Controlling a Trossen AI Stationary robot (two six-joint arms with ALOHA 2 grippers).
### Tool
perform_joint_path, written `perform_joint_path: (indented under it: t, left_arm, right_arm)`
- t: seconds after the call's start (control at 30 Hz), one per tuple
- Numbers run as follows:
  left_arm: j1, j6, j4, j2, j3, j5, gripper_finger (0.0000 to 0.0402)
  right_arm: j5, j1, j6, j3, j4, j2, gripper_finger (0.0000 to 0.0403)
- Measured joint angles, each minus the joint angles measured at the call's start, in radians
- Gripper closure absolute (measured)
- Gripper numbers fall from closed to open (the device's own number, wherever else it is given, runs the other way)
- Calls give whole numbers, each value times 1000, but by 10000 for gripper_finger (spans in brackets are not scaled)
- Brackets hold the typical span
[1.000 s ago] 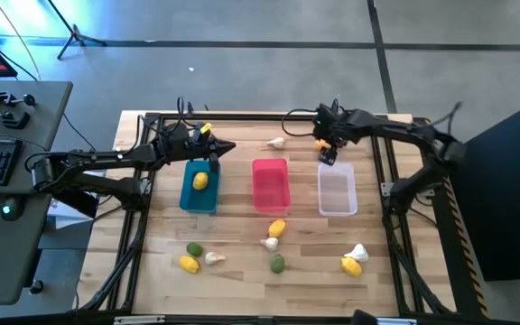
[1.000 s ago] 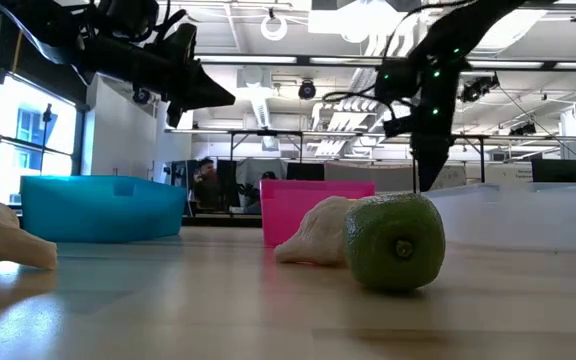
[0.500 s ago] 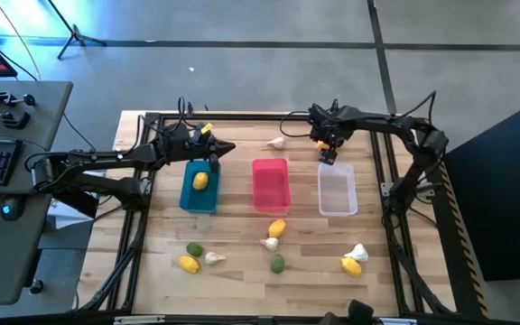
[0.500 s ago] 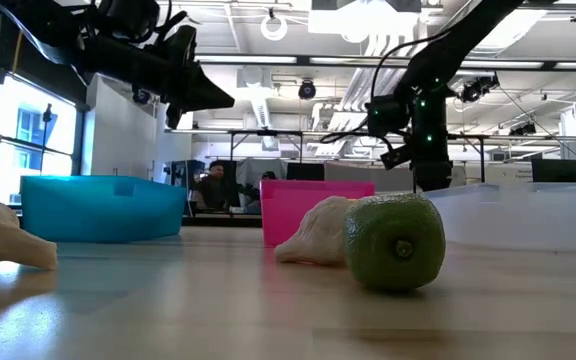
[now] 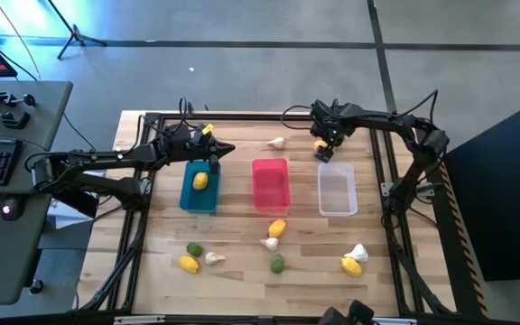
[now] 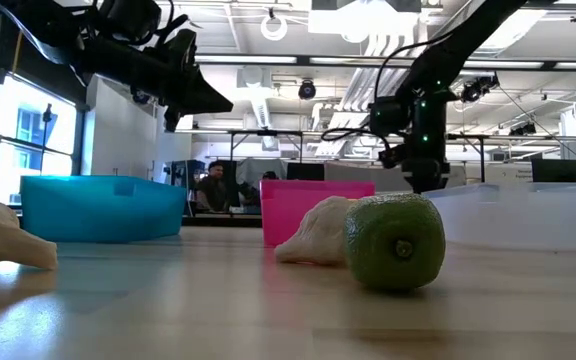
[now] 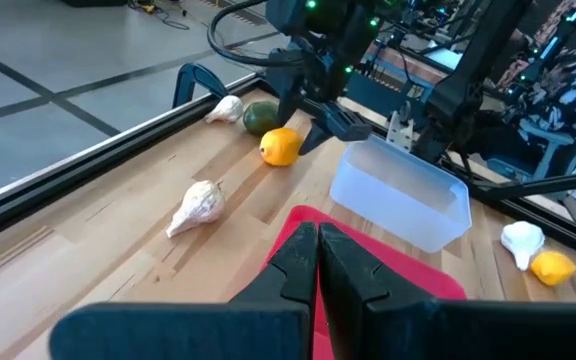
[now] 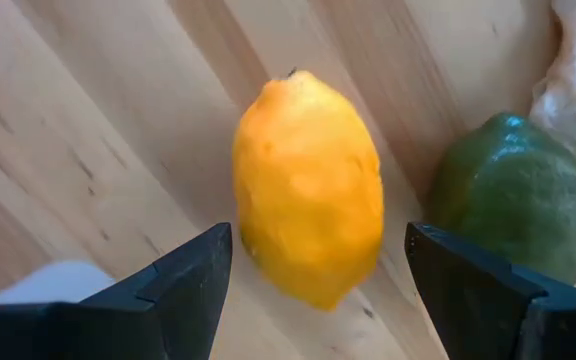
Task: Sort produce into baskets
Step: Put the top yellow lemon into the blue bin
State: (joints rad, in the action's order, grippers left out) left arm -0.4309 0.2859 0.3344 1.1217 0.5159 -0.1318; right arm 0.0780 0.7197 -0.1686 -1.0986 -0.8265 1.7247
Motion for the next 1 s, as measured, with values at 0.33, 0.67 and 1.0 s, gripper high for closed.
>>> perform_joint_path:
  t: [0.33, 0.67, 1.0]
  left_arm:
    - [0, 26, -1, 0, 0, 0, 401]
    - [-9, 47, -37, -40, 0, 0, 401]
    - [-71, 44, -139, -146, -1, 0, 401]
  right_arm:
    - [11, 0, -13, 0, 7, 90, 117]
    - [6, 0, -31, 0, 34, 91, 227]
    - [-29, -56, 69, 1, 41, -41, 227]
